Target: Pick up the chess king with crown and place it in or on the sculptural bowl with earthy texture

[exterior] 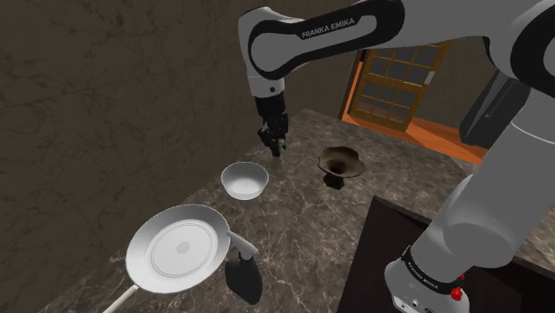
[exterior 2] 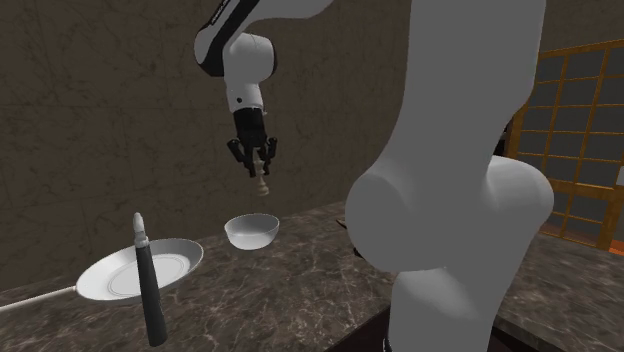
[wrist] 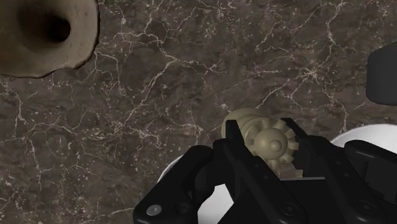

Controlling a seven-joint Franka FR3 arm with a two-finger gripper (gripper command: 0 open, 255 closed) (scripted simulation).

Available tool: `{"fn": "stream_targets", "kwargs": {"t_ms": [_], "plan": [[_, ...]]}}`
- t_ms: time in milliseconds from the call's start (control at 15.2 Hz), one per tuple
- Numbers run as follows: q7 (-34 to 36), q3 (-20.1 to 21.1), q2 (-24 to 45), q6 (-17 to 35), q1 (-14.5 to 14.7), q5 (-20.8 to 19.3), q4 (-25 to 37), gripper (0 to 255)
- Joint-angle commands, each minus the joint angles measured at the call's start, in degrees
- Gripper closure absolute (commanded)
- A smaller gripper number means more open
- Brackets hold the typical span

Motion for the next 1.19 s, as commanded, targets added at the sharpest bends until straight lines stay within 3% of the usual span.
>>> {"fn": "stream_targets", "kwargs": {"t_ms": [0,528,1122], "plan": [[-3.18,-1.48,-2.58,0.29,-1.62,-0.25,-2.74,255],[-13.74,-7.32,-9.12,1.51,-6.83,-2.71,-9.88,255],[-25.47,-14.54,-12.22,2.88,-12.81,-7.21,-13.03,255]]}}
